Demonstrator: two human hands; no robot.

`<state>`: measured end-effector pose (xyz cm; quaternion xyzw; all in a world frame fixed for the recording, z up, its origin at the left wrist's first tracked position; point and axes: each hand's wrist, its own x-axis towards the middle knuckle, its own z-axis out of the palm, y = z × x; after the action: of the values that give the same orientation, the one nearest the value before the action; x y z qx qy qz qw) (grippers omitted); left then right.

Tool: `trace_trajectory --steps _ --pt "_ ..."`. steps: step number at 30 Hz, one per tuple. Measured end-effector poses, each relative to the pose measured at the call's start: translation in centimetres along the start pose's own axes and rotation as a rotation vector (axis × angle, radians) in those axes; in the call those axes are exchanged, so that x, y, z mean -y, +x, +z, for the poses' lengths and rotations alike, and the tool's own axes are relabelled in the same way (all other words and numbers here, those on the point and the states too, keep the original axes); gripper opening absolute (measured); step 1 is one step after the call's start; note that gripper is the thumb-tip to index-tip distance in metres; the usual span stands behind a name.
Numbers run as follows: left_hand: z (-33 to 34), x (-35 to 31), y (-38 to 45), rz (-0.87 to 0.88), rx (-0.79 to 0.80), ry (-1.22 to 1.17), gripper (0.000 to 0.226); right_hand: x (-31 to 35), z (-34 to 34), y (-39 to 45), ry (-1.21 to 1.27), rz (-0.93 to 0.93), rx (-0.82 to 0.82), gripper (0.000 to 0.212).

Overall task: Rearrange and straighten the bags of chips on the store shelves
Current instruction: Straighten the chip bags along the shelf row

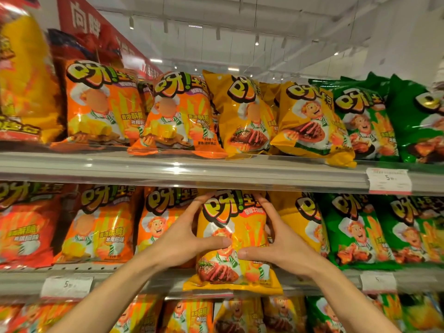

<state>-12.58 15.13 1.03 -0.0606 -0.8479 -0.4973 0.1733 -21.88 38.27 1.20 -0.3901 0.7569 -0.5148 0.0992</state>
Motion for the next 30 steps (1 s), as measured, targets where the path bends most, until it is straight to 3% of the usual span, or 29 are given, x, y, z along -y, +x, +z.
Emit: trace_trajectory --steps 3,5,8,10,12,16,19,22,27,30 --pt "0.1 -0.2 -0.1 -0.013 -0.005 -0.021 0.096 -0.4 -0.6 0.1 -0.035 0.018 -0.009 0.121" --pt "-0.4 -0.4 -0.5 -0.028 -0.104 -0.017 0.091 -0.7 -1.0 0.4 -0.097 0.022 -0.033 0.124" --pt "-1.9 1.2 -0.8 0.036 -0.495 0.383 0.067 -0.8 -0.9 1.4 -0.216 0.02 -0.087 0.121" --pt "-2.4 2.6 -1.0 0.116 -0.592 0.667 0.055 -0.8 -0.6 2.3 -0.252 0.039 -0.112 0.118" --pt "-2.3 3.9 -1.0 0.075 -0.494 0.854 0.06 -0.9 0.1 3.0 -0.341 0.066 -0.153 0.108" --pt "-1.7 6.3 -0.7 0.042 -0.345 0.989 0.064 -0.4 1.8 2.3 -0.833 0.12 -0.221 0.084" --pt "-1.8 6.7 -0.6 0.059 -0.333 1.027 0.063 0.3 3.5 1.2 -1.111 0.06 -0.382 0.071" --pt "-1.8 6.9 -0.5 0.062 -0.328 1.056 0.064 0.5 5.3 1.6 -1.225 -0.115 -0.57 0.06" --pt "-2.0 6.9 -0.4 0.046 -0.319 1.078 0.063 -0.9 8.0 3.2 -1.287 -0.036 -0.365 0.077" --pt "-2.3 6.9 -0.6 0.055 -0.329 1.087 0.062 -1.8 7.7 3.7 -1.217 -0.012 -0.328 0.075"
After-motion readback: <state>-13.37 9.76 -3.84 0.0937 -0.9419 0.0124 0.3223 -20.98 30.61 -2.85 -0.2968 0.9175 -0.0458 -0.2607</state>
